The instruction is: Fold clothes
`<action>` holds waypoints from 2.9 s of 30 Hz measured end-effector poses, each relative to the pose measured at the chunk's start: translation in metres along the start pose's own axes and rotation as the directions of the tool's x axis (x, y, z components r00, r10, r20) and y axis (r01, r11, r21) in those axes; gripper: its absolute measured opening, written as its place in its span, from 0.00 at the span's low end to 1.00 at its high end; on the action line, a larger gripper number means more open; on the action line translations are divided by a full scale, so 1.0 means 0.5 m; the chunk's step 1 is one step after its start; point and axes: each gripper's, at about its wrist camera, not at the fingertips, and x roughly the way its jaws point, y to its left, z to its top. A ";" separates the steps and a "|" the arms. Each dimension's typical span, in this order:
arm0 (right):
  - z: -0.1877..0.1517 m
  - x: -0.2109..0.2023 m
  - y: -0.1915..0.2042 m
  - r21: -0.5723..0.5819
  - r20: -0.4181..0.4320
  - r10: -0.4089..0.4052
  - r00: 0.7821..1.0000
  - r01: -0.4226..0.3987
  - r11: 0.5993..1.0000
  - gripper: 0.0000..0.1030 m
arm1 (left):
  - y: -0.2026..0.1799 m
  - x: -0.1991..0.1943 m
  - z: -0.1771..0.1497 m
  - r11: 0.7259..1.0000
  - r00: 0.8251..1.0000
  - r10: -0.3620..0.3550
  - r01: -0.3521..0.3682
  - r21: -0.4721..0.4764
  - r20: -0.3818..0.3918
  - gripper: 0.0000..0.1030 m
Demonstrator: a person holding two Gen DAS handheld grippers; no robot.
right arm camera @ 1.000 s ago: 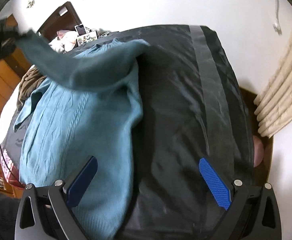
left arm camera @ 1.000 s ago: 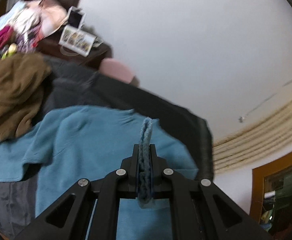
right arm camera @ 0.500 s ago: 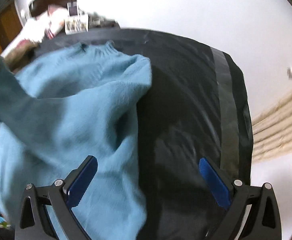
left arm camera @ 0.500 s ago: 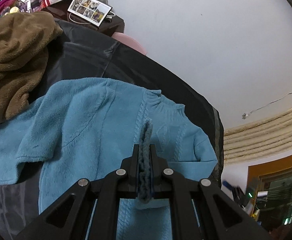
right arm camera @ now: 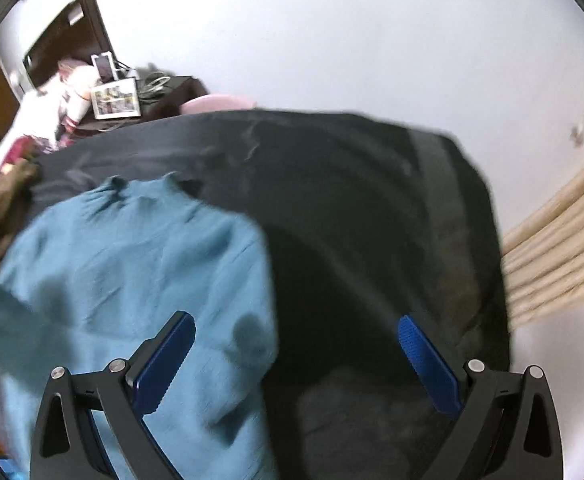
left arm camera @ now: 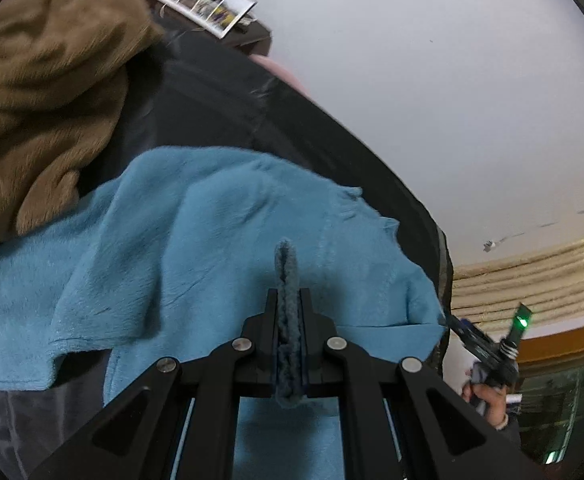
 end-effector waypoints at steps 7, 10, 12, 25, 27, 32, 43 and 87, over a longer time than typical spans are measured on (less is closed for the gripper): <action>-0.004 0.045 0.008 0.066 -0.108 0.141 0.984 -0.135 0.989 0.96 | 0.014 0.027 -0.010 0.999 0.999 -0.032 0.032 -0.022 -0.018 0.08; 0.010 0.079 0.026 0.032 -0.171 0.142 0.975 -0.138 0.990 0.37 | 0.005 0.021 -0.009 0.999 0.999 -0.044 0.044 -0.009 -0.012 0.08; 0.008 0.095 0.028 0.020 -0.213 0.152 0.965 -0.152 0.988 0.29 | -0.001 0.017 -0.010 0.998 0.998 -0.060 0.060 0.006 -0.013 0.08; 0.017 0.026 -0.026 -0.115 -0.032 -0.173 0.984 0.169 0.979 0.10 | -0.046 0.062 -0.026 0.989 0.990 -0.134 0.137 0.060 -0.052 0.08; -0.004 0.020 -0.027 -0.098 -0.049 -0.111 0.993 0.106 0.990 0.54 | -0.041 0.062 -0.023 0.990 0.990 -0.130 0.133 0.051 -0.051 0.08; -0.056 0.006 -0.030 -0.051 -0.085 0.047 0.995 -0.051 0.997 0.88 | -0.027 0.060 -0.019 0.992 0.991 -0.122 0.124 0.029 -0.049 0.08; -0.145 0.016 0.005 -0.087 -0.162 0.192 0.968 -0.208 0.974 0.88 | -0.018 0.040 -0.018 0.992 0.992 -0.127 0.127 0.013 -0.019 0.08; -0.209 0.050 -0.079 -0.047 -0.095 -0.227 0.969 0.224 0.974 0.81 | -0.059 0.180 -0.036 0.935 0.970 0.243 -0.227 0.273 -0.027 0.12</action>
